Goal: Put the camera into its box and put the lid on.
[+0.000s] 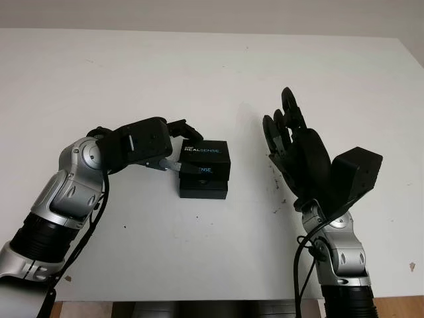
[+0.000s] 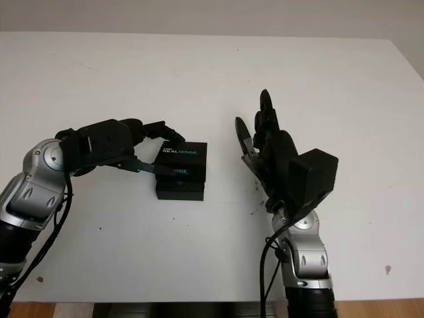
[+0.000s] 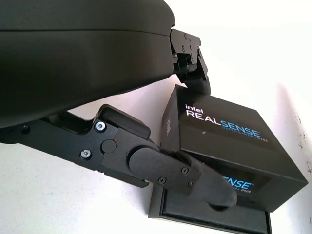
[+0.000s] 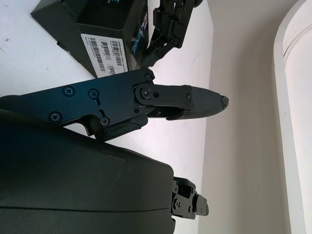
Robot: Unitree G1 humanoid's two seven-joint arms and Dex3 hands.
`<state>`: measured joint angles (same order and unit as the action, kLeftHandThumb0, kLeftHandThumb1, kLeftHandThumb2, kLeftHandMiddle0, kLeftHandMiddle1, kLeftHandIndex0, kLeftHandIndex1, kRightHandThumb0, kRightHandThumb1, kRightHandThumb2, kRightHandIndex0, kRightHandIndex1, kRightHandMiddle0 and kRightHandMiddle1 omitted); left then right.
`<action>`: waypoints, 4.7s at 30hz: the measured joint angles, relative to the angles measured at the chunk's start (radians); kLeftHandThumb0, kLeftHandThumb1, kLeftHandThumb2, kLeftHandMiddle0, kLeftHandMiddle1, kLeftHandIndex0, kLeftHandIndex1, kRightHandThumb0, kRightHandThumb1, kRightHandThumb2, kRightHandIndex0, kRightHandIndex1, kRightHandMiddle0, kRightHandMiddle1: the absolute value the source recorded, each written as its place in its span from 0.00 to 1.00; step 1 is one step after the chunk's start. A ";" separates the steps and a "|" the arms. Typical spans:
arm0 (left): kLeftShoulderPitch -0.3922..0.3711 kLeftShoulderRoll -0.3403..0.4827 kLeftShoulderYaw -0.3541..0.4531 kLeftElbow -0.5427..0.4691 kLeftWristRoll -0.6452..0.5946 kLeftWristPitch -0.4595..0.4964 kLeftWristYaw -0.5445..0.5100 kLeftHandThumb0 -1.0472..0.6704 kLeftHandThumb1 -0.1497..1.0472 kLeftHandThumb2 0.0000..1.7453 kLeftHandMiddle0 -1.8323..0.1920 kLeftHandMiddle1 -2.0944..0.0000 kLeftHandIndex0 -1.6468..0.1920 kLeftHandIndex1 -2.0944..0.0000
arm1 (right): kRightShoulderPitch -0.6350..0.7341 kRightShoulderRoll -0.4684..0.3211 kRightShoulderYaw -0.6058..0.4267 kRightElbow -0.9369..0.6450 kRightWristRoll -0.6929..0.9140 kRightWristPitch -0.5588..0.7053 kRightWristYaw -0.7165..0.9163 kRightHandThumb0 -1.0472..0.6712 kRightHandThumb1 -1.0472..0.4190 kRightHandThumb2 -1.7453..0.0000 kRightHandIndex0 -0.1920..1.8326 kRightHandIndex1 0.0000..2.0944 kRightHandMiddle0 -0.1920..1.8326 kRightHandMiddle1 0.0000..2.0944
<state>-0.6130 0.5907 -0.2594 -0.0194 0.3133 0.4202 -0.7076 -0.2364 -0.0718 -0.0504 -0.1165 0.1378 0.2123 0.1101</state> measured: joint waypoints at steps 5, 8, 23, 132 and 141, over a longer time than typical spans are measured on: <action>0.001 0.000 0.000 0.002 -0.001 -0.010 0.000 0.21 0.87 0.02 0.88 0.43 0.91 0.51 | 0.000 0.000 0.000 0.000 0.000 -0.004 0.002 0.27 0.00 0.77 0.03 0.03 0.05 0.03; 0.001 0.000 0.000 0.003 -0.001 -0.015 -0.001 0.21 0.86 0.03 0.89 0.43 0.92 0.51 | 0.000 0.000 0.000 0.000 0.000 -0.004 0.002 0.27 0.00 0.77 0.03 0.03 0.05 0.03; 0.014 -0.010 0.008 0.002 -0.003 -0.034 0.036 0.33 0.90 0.04 0.87 0.29 0.88 0.33 | 0.001 0.000 -0.002 0.000 0.000 -0.005 0.007 0.27 0.00 0.78 0.03 0.03 0.05 0.03; 0.261 -0.027 0.149 -0.110 -0.061 -0.163 0.170 0.39 1.00 0.13 0.65 0.00 0.86 0.00 | 0.004 -0.002 -0.001 -0.002 0.006 0.006 0.034 0.27 0.00 0.78 0.02 0.03 0.04 0.03; 0.261 -0.024 0.154 -0.113 -0.066 -0.152 0.161 0.40 1.00 0.13 0.68 0.00 0.87 0.05 | 0.004 -0.008 -0.002 -0.002 0.001 0.006 0.034 0.26 0.00 0.78 0.03 0.03 0.05 0.03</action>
<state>-0.3524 0.5662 -0.1051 -0.1319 0.2469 0.2679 -0.5463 -0.2324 -0.0795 -0.0522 -0.1185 0.1386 0.2181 0.1440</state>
